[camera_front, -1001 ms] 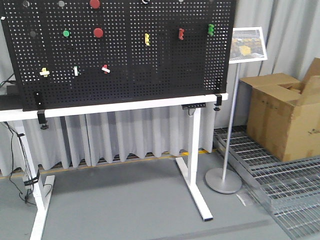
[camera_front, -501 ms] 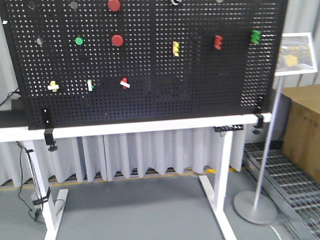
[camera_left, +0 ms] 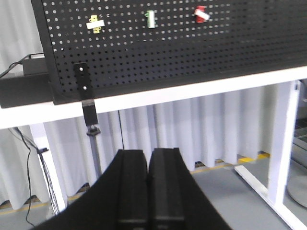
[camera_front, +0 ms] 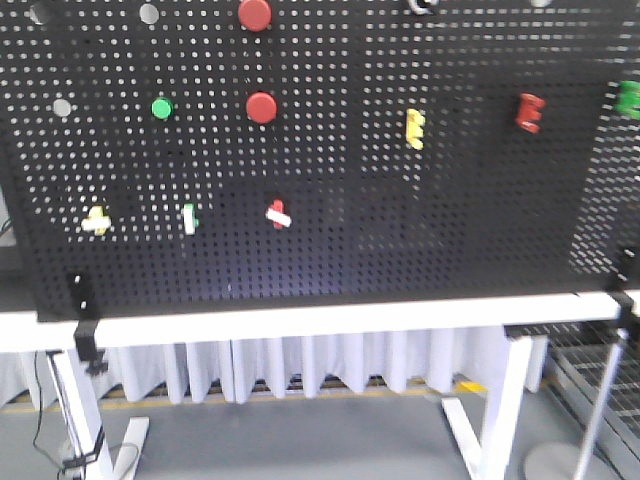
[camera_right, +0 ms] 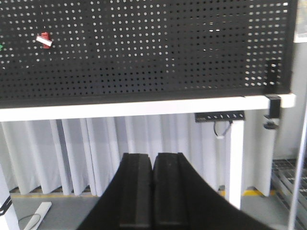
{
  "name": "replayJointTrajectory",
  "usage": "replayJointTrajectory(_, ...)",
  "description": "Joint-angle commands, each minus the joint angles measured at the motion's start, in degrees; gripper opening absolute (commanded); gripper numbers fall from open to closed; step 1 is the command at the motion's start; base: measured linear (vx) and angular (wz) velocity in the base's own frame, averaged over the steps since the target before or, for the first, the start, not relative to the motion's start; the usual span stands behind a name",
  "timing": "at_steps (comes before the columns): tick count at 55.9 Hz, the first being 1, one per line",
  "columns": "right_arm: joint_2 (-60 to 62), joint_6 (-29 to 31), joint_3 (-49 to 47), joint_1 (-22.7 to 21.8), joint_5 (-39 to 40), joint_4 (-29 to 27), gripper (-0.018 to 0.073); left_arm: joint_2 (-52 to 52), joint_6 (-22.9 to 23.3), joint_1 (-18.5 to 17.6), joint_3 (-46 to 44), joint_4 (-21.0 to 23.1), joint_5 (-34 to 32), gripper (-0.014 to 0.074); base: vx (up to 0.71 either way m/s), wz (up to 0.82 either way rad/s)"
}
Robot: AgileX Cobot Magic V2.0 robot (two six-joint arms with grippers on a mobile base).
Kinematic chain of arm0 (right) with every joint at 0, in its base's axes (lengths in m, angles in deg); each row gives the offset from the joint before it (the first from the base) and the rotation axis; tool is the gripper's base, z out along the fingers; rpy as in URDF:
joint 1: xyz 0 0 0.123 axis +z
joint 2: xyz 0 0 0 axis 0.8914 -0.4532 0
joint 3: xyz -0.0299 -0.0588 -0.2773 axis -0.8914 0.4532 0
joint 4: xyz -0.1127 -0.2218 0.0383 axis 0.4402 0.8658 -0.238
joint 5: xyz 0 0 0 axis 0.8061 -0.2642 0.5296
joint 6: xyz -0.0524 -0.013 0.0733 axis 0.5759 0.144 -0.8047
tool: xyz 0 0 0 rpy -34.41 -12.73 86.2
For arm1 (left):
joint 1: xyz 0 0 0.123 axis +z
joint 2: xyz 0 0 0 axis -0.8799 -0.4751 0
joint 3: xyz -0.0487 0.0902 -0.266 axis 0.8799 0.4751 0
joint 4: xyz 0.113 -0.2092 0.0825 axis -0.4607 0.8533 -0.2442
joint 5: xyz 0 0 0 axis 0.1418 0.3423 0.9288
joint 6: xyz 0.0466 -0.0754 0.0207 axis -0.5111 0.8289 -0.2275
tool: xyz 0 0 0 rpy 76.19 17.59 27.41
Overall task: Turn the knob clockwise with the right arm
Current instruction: 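Drive the base forward toward the black pegboard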
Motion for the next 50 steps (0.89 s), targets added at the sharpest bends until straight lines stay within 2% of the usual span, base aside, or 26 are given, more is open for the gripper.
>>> replayJointTrajectory(1,0.54,0.53,0.32,-0.04,4.66,0.16,0.0001,0.96,0.17,-0.39,1.12,0.45,-4.9,0.0003,0.37,0.09)
replayJointTrajectory(50,0.54,0.53,0.32,-0.04,4.66,0.16,0.0001,0.96,0.17,-0.39,1.12,0.45,-4.9,0.0003,0.29,0.08)
